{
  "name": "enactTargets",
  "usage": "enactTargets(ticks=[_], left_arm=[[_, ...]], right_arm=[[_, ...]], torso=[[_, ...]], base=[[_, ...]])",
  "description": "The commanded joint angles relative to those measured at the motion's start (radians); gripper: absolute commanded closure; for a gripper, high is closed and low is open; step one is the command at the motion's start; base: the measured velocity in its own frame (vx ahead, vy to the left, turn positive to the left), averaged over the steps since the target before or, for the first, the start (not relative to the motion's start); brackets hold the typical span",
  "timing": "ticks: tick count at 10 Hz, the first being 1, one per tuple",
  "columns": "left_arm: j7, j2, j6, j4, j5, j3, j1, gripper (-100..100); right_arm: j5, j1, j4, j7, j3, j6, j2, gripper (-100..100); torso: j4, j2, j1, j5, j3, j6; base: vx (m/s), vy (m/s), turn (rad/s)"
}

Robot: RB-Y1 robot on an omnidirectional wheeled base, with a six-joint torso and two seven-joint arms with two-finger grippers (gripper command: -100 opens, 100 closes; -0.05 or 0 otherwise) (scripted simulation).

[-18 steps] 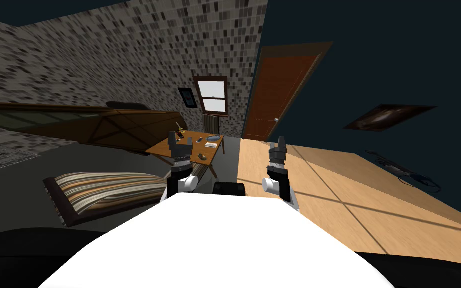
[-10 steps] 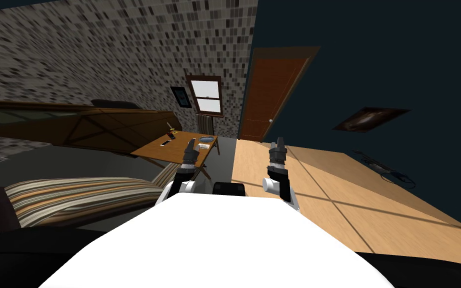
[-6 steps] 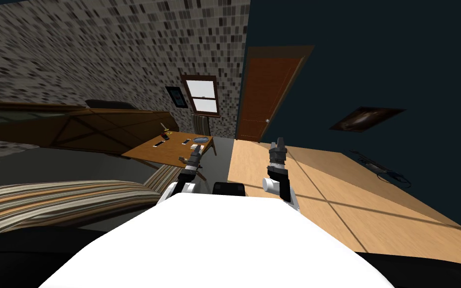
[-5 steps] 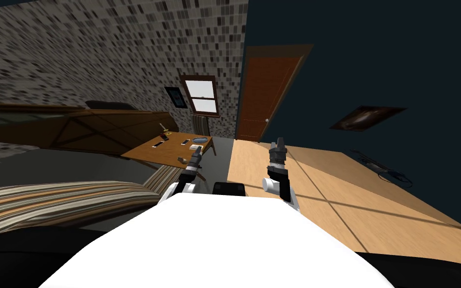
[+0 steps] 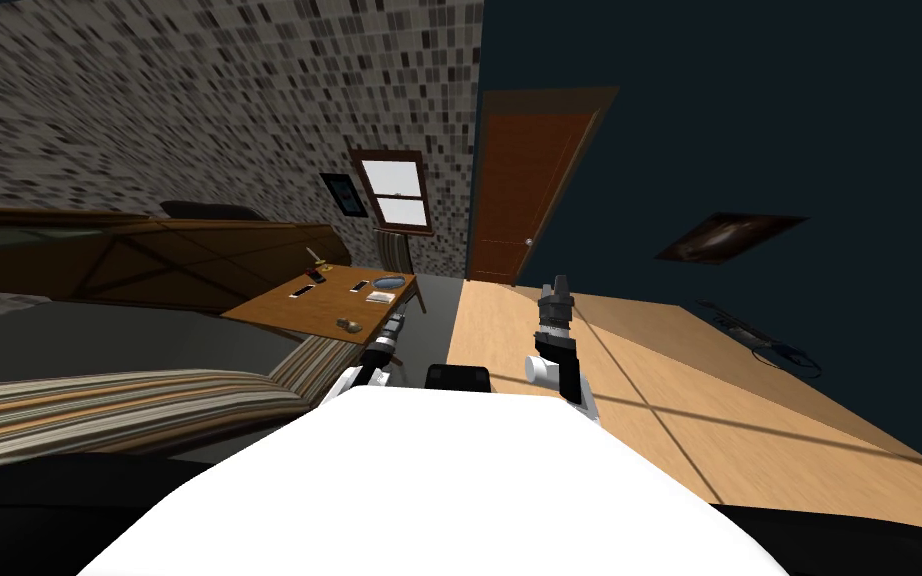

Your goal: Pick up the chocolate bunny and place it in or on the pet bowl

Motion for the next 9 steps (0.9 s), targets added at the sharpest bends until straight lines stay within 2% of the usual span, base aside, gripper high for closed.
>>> enactTargets(ticks=[1,2,4,5,6,7,8,9], left_arm=[[0.006,0.01,0.05,0.028,-0.027,-0.002,0.002,-100],[0.006,0.01,0.057,0.028,-0.027,-0.002,0.002,-100],[0.014,0.025,0.125,0.1,-0.066,0.001,-0.008,-100],[0.014,0.025,0.139,0.103,-0.066,0.001,-0.008,-100],[0.017,0.032,0.176,0.142,-0.082,0.004,-0.015,-100],[0.017,0.032,0.181,0.142,-0.082,0.004,-0.015,-100],[0.02,0.039,0.214,0.183,-0.096,0.007,-0.023,-100],[0.02,0.039,0.224,0.183,-0.096,0.007,-0.023,-100]], right_arm=[[0.0,0.0,0.0,0.0,0.0,0.0,0.0,0],[0.0,0.0,0.0,0.0,0.0,0.0,0.0,0],[0.0,0.0,0.0,0.0,0.0,0.0,0.0,0],[0.0,0.0,0.0,0.0,0.0,0.0,0.0,0],[0.0,0.0,0.0,0.0,0.0,0.0,0.0,0],[0.0,0.0,0.0,0.0,0.0,0.0,0.0,0],[0.0,0.0,0.0,0.0,0.0,0.0,0.0,0],[0.0,0.0,0.0,0.0,0.0,0.0,0.0,0]], torso=[[0.0,0.0,0.0,0.0,0.0,0.0],[0.0,0.0,0.002,0.001,0.0,0.0],[0.0,-0.001,0.002,0.001,-0.001,0.0],[-0.001,-0.003,-0.002,0.0,-0.002,0.0],[0.0,-0.001,0.001,0.0,-0.001,0.0],[0.0,-0.001,0.002,0.001,0.0,0.0],[0.0,0.0,0.004,0.001,0.0,0.0],[0.0,0.0,0.004,0.001,0.0,0.0]], base=[[0.07,-0.126,-0.006],[0.065,-0.1,0.003],[0.104,-0.17,0.004],[0.077,-0.139,0.025],[0.068,-0.116,0.005],[0.055,-0.093,0.008],[0.061,-0.101,0.012],[0.057,-0.088,0.014]])
